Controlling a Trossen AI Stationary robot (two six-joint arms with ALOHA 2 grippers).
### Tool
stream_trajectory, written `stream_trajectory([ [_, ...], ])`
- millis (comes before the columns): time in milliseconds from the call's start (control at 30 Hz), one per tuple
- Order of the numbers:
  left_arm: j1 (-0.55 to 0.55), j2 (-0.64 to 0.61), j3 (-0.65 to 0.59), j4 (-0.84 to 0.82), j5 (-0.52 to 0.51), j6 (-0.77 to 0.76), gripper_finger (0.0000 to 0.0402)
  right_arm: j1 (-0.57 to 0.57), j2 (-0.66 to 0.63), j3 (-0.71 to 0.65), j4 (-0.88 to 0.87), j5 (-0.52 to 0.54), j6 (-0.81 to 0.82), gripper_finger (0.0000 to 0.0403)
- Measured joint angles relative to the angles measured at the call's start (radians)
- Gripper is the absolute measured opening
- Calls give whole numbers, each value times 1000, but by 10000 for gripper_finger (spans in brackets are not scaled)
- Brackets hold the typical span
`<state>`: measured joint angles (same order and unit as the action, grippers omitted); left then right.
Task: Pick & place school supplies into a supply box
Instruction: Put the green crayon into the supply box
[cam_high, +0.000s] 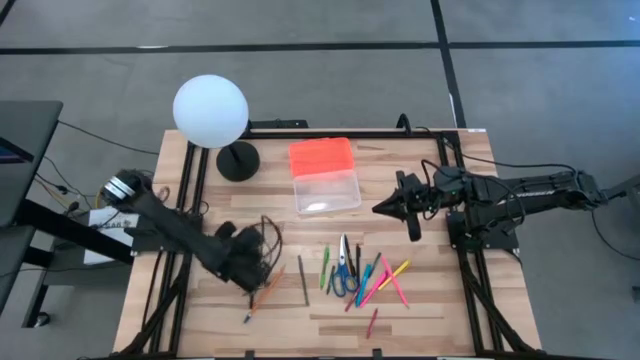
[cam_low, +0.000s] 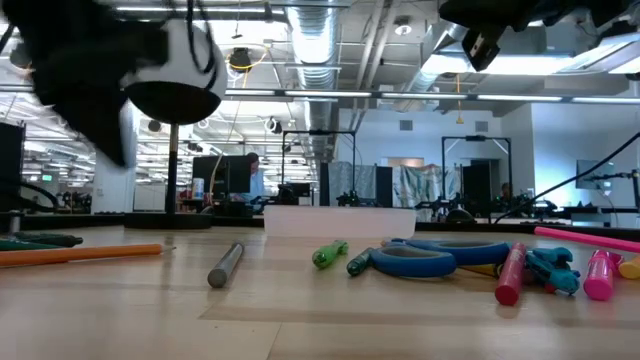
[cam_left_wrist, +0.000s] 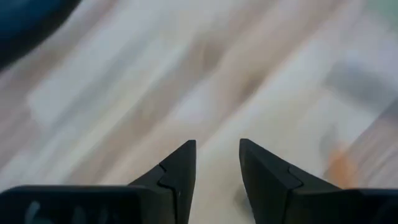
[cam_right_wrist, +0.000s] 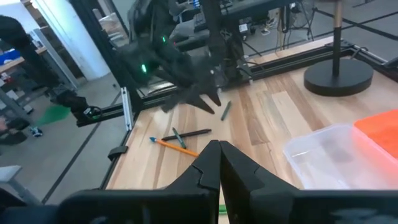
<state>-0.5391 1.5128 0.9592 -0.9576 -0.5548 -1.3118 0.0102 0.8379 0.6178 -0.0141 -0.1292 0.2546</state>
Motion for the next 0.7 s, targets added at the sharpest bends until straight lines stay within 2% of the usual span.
stream_trajectory([
  [100, 40, -93, 2, 62, -124, 91, 119, -13, 0, 0, 0, 0, 0, 0],
  [200, 74, -156, 2, 14, -130, 213, 119, -20, 1, 0, 0, 0, 0, 0],
  [367, 176, -171, -6, -192, 31, 325, 119, -19, 27, 0, 13, -1, 0, 0],
  [567, 368, -163, -108, 69, 278, 723, 119, -19, 96, 1, 91, -4, 0, 0],
  [700, 473, -145, -148, 109, 336, 921, 119, -19, 135, 1, 122, -48, 1, 0],
])
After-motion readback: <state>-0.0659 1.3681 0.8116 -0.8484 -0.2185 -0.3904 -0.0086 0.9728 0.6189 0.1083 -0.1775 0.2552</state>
